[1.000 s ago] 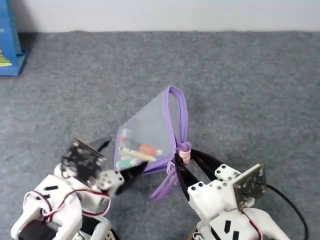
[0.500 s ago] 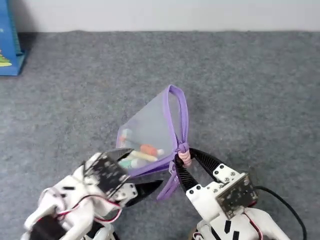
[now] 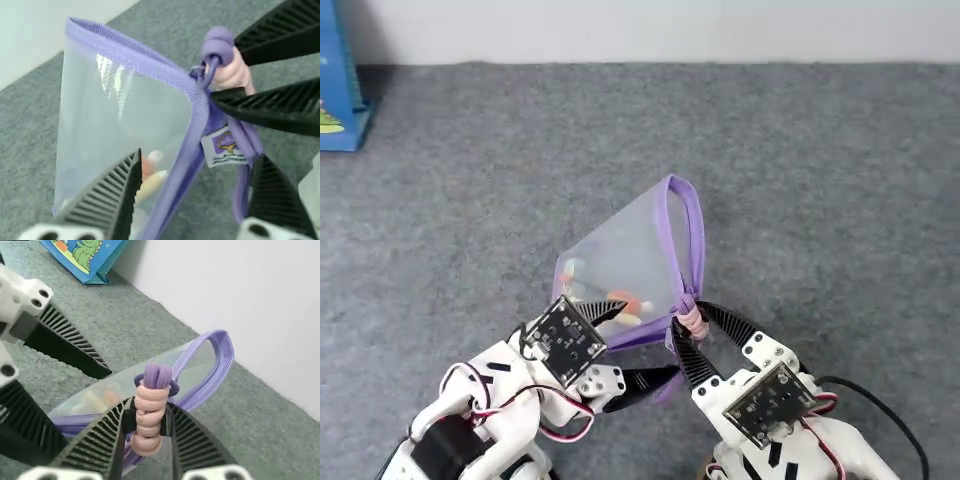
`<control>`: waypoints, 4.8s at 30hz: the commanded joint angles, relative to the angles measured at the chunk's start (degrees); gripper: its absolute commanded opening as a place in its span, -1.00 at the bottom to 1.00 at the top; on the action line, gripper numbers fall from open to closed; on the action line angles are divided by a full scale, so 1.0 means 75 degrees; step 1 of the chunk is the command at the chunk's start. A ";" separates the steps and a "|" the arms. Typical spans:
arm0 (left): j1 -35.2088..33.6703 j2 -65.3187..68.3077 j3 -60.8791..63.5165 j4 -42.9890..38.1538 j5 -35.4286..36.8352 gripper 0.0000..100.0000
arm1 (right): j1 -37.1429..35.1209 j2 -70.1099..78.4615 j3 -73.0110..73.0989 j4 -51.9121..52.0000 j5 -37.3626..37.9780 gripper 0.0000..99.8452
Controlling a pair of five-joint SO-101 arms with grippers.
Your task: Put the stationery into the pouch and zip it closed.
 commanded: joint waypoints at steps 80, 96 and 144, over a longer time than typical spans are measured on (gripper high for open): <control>-0.1196 -0.0680 -0.1037 0.1184 -0.0188 -0.98 | 0.4413 0.0053 0.2626 -0.4003 -0.0774 -0.98; -0.1242 -0.1618 -0.0615 0.1137 -0.0188 -0.98 | 0.5914 0.0053 0.5579 -0.6933 -0.0750 -0.98; -0.3610 -0.1629 0.1506 -0.0387 0.1489 -0.40 | 0.5351 0.0041 0.3798 -0.0416 -0.1500 -0.40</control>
